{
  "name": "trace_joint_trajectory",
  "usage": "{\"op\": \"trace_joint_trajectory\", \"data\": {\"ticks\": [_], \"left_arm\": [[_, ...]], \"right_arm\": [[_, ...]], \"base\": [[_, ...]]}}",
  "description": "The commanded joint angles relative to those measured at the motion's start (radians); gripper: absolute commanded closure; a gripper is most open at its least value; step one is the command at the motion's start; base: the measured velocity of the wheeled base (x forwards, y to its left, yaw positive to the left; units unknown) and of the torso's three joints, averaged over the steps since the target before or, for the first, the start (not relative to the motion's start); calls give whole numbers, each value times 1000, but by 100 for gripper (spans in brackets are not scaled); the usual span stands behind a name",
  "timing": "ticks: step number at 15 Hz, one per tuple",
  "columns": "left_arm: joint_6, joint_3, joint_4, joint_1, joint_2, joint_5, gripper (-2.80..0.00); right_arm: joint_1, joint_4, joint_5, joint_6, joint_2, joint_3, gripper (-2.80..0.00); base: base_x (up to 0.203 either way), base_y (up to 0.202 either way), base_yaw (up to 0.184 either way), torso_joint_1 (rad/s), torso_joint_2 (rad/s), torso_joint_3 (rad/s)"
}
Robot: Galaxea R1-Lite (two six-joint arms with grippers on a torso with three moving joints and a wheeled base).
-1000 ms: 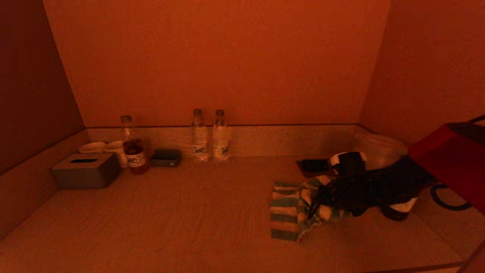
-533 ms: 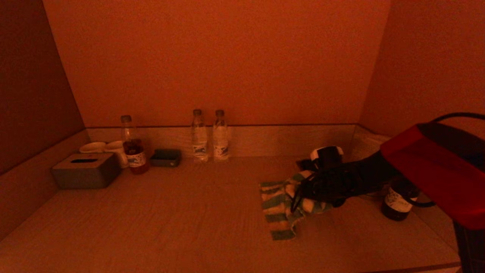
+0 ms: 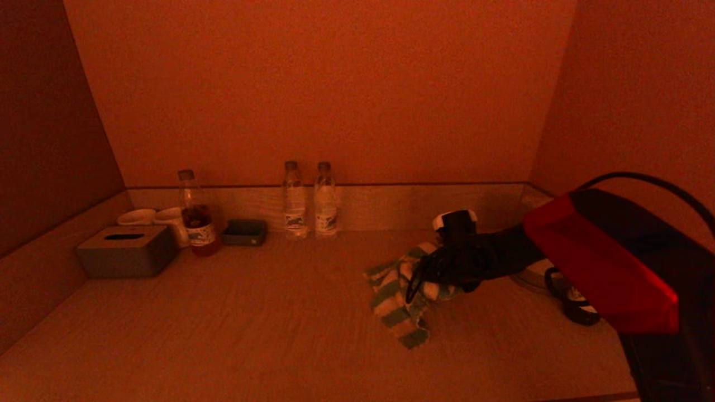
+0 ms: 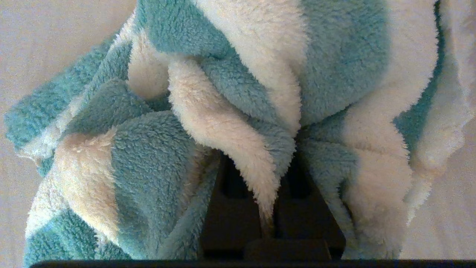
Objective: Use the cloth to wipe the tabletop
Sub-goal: Sweep the stains on the table
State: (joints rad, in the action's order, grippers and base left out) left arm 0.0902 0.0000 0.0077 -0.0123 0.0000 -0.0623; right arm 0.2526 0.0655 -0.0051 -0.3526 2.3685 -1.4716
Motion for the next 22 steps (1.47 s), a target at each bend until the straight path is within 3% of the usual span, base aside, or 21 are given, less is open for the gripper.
{"op": "trace_joint_trajectory", "data": {"ticks": [1, 7, 10, 13, 18, 22], "left_arm": [[0, 0, 0, 0, 0, -1, 0], [0, 0, 0, -1, 0, -1, 0], [0, 0, 0, -1, 0, -1, 0], [0, 0, 0, -1, 0, -1, 0], [0, 0, 0, -1, 0, -1, 0], [0, 0, 0, -1, 0, -1, 0]], "right_arm": [[17, -27, -4, -2, 68, -83, 0], [75, -95, -44, 14, 134, -194, 0], [126, -185, -67, 38, 181, -385, 0], [171, -209, -79, 43, 192, -443, 0], [264, -170, -84, 105, 201, -457, 0], [310, -167, -84, 107, 202, -455, 0]], "base": [[0, 0, 0, 0, 0, 0], [0, 0, 0, 0, 0, 0], [0, 0, 0, 0, 0, 0], [0, 0, 0, 0, 0, 0], [0, 0, 0, 0, 0, 0], [0, 0, 0, 0, 0, 0]]}}
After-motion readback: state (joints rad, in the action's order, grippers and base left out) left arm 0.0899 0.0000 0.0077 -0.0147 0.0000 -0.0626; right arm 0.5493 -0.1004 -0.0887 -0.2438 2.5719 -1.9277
